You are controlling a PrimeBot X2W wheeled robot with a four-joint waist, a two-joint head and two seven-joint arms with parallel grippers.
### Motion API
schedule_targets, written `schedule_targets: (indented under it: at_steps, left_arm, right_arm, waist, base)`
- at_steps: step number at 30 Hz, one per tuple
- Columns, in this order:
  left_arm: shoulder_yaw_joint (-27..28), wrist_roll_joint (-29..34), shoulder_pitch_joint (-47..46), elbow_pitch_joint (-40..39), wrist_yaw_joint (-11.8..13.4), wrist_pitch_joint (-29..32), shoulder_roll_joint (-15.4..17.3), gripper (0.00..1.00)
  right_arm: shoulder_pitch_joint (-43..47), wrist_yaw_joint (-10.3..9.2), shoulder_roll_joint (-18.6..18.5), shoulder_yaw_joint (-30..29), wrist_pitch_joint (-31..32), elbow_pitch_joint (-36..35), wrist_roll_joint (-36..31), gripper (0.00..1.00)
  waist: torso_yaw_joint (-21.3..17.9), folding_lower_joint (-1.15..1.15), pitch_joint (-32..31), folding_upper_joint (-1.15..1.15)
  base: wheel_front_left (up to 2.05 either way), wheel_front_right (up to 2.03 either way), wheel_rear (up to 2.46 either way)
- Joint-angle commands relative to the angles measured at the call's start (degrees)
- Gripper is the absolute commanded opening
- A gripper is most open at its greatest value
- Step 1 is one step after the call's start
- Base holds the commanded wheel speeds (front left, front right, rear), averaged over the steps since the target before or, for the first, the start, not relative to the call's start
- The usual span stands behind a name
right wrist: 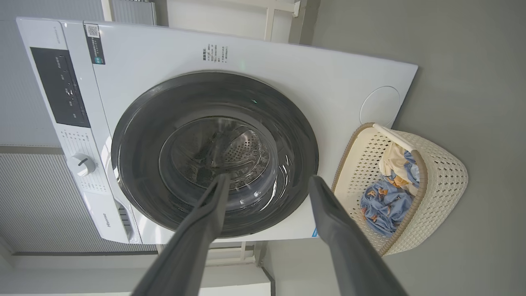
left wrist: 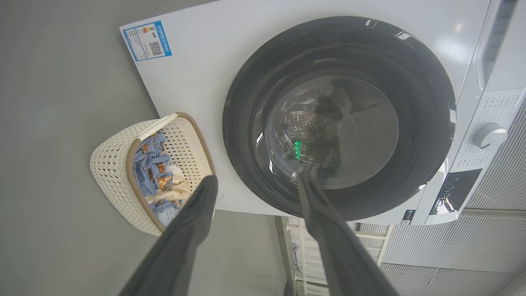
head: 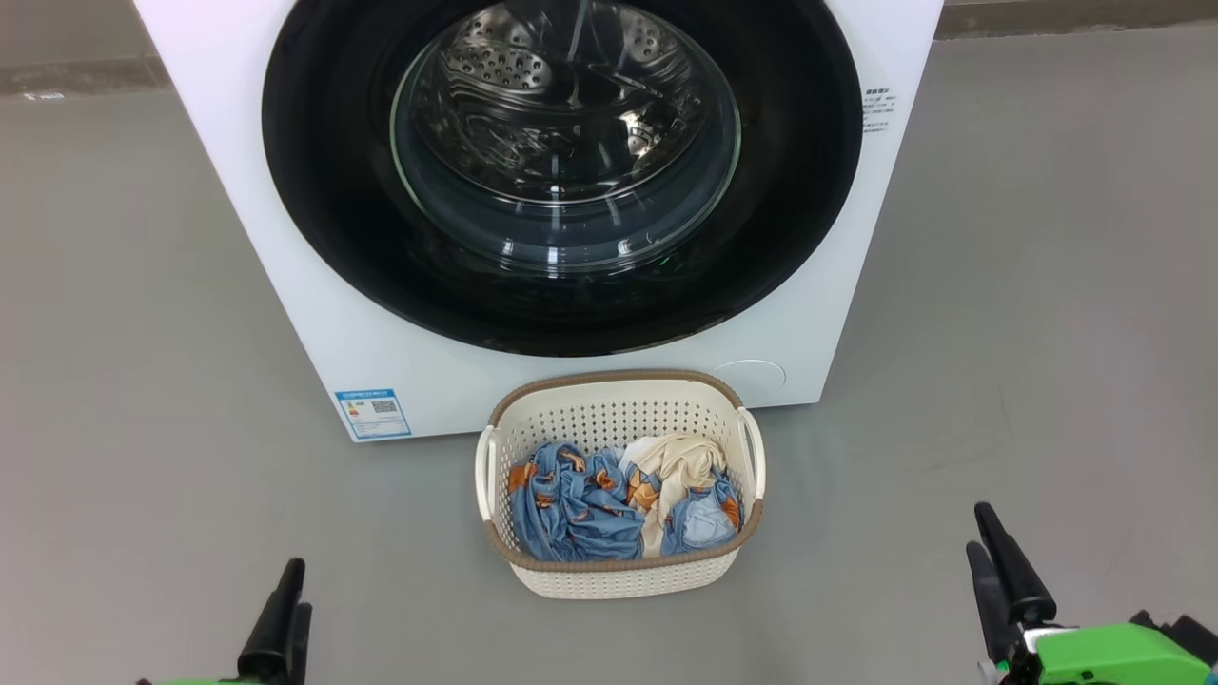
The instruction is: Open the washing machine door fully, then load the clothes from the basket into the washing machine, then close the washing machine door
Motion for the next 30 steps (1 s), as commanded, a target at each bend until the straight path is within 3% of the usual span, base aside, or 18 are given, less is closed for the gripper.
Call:
schedule_targets:
  at_steps: [1,30]
  left_arm:
    - [-0.1,1.4,-2.6,-1.9,-0.1,-0.7,1.5,1.0]
    - [-3.1,18.8,-4.8,-2.9,-0.1,-5.6,4.8,1.0]
  right_arm:
    - [-2.9,0.02,-1.0,0.9,-0.7,-1.8,-1.5,1.0]
    - [-6.5,0.04,-2.9,5.0,-5.6,-3.1,-19.7,1.0]
  waist:
    - [0.0,-0.01,0.0,0.0]
    - [-0.2,-0.01,0.0,0.0]
  base:
    - [0.0,0.0,0.0]
    - [0.0,0.0,0.0]
